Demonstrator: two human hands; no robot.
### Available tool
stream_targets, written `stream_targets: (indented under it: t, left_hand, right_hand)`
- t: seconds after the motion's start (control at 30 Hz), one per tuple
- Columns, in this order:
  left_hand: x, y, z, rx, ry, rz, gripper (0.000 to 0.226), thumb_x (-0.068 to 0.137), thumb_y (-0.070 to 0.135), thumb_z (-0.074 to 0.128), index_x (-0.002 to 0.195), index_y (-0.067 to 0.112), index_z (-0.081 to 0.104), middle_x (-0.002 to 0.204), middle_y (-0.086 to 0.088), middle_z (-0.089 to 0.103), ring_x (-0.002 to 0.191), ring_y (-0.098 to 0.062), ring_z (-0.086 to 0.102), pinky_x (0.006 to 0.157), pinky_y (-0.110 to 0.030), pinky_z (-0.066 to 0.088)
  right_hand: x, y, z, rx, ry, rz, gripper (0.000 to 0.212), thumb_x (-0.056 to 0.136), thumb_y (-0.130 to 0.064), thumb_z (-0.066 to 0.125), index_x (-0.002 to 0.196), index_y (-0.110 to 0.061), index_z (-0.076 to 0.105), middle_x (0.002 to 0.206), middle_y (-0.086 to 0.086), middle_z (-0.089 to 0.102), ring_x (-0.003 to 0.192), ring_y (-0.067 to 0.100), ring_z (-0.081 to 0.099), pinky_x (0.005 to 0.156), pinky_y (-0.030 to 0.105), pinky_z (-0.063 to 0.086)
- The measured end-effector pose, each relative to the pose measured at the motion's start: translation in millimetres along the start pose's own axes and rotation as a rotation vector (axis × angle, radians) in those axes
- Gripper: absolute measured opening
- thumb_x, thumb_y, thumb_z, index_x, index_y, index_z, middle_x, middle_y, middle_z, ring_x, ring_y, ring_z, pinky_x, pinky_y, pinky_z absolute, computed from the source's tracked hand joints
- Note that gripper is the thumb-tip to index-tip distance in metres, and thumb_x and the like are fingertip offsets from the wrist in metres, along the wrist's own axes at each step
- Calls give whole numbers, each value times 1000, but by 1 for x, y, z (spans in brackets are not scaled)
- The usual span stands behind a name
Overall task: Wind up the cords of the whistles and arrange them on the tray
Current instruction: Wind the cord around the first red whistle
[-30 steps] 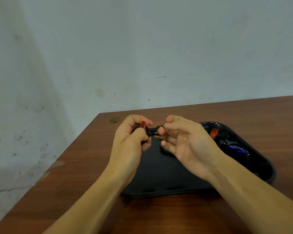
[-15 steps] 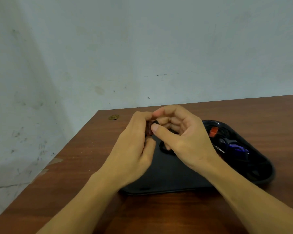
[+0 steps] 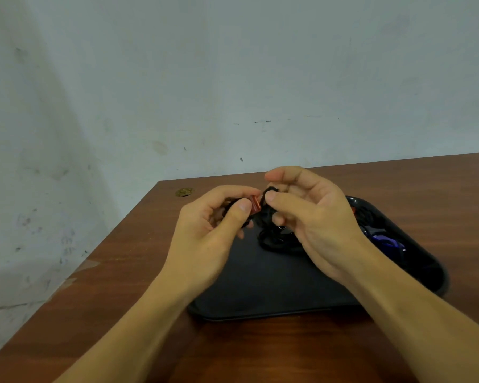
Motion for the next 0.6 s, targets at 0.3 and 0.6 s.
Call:
stream_targets:
  t: [0.3,0.6]
  left_hand:
    - [1,2,-2,-230,27,15,11,91,14,65,99,13,72,92,-5,72,75,-27,65,62,-29,51]
    - [-1,7,0,122,-86,127,36,92,3,65,125,16,60,114,10,70,112,-10,66,93,-23,52]
  right_hand:
    - [-1,-14,3,300,1,183,32,83,0,60,113,-6,70,74,4,63,64,9,49,42,18,23]
    - [-9,-17,8,-539,-68,-286,25,93,0,63,106,-20,72,89,-8,76,80,0,68,66,9,48]
Point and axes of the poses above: each hand's wrist, its own x-axis towards the middle knuckle, its own z-axis out of the palm, y = z × x, the point moved 2 cm from there along x, towards the middle knuckle
